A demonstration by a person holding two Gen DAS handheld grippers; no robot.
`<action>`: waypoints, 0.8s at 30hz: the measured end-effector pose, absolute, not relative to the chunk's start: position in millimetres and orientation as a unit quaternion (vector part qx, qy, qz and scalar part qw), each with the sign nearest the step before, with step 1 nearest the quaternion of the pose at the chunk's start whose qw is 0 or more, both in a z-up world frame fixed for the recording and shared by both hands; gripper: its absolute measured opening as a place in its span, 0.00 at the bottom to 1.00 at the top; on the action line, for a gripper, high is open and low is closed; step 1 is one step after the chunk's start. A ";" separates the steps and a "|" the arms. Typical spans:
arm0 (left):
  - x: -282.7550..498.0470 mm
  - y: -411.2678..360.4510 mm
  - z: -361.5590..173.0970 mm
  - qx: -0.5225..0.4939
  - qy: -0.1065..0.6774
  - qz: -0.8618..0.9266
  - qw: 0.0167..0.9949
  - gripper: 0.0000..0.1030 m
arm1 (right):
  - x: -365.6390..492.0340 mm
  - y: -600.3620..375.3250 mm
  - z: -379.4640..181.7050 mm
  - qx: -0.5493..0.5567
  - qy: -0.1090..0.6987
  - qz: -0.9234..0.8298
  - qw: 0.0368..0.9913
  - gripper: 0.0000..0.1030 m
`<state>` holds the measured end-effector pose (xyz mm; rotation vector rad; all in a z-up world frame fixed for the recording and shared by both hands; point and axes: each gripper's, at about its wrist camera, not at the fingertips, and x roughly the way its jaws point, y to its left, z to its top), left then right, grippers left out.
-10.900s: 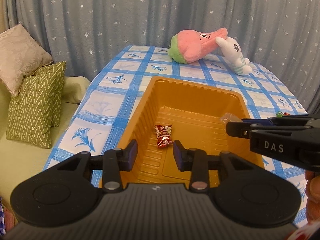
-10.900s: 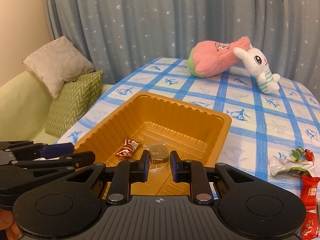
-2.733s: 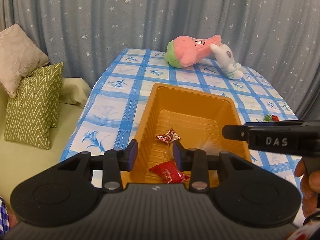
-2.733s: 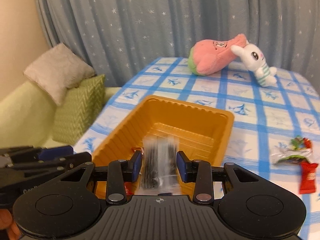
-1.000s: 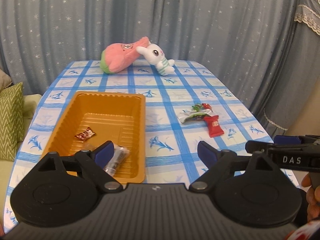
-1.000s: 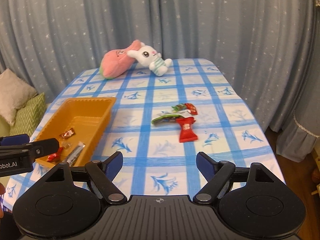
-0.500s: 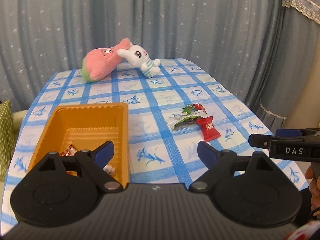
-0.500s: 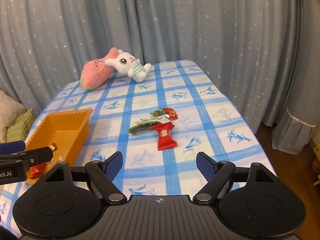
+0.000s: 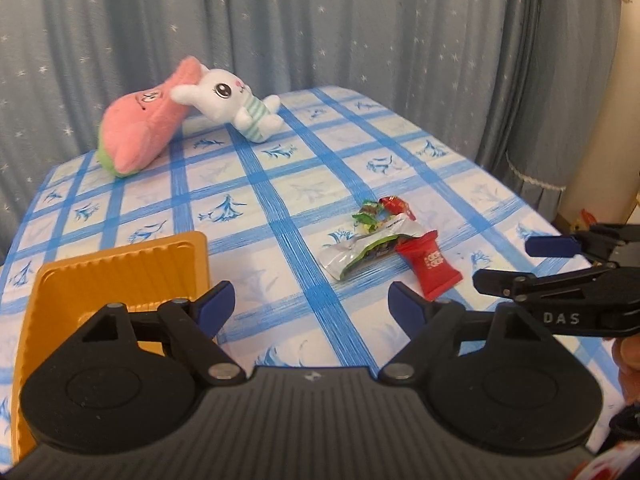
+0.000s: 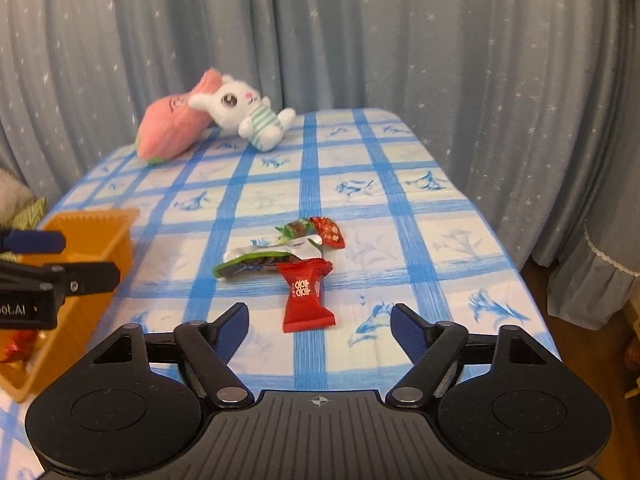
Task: Organize snacks
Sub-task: 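Move both open tools back toward the remaining snacks, then close the right tool on the red wrapped snack packet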
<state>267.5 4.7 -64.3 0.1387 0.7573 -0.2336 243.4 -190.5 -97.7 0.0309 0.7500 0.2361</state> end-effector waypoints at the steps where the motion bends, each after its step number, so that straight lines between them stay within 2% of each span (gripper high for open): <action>1: 272.5 4.8 -67.4 0.069 0.370 -0.115 0.919 0.80 | 250.0 -188.9 -102.5 0.010 0.368 0.119 0.922 0.69; 13: 314.2 -2.6 -95.1 0.085 0.389 -0.138 0.907 0.78 | 303.2 -174.0 -144.8 0.003 0.394 0.139 0.909 0.54; 24: 323.3 -7.6 -104.0 0.093 0.397 -0.145 0.902 0.76 | 321.3 -168.8 -157.2 0.002 0.406 0.138 0.903 0.41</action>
